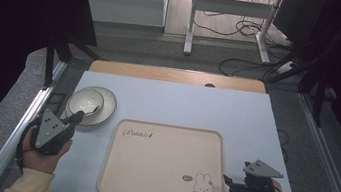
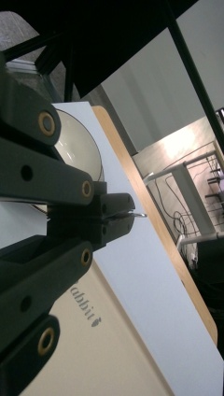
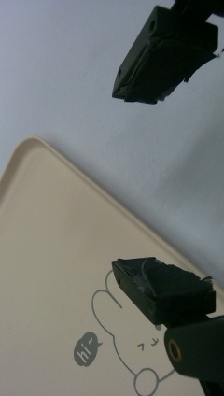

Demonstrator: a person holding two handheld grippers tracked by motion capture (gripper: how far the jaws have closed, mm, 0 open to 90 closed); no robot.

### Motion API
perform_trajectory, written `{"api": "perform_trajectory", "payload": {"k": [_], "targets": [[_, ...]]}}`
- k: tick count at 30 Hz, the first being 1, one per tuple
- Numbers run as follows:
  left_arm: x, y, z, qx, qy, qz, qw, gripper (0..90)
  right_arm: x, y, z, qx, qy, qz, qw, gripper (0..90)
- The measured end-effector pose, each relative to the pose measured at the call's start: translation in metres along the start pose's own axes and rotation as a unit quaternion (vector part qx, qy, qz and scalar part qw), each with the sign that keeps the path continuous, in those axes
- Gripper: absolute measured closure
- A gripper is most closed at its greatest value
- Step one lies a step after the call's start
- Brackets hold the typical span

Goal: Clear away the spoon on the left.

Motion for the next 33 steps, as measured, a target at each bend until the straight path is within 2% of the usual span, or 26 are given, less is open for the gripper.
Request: {"api": "perform_trajectory", "payload": {"k": [18,33], "targets": [[-0.003,0.012,0.005,-0.005,0.004,-0.025,0.9997,90.0,0.000,0.000,0.000,0.001,0.000,-0.001,1.0000,14.9],[-0.008,0.028,0.009,-0.014,0.007,-0.050,0.9986,90.0,0.000,0.000,0.000,0.002,-0.002,0.000,1.0000,14.9]]}}
Point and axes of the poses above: each handheld gripper's, and its own axes: x roughly backward along the jaws, z roughly out of its top, y roughly to its right, the point moved 1 cm from there along -x, roughly forward along the jaws, and after that the axes turned 7 degrees about y, right-handed, at the moved point
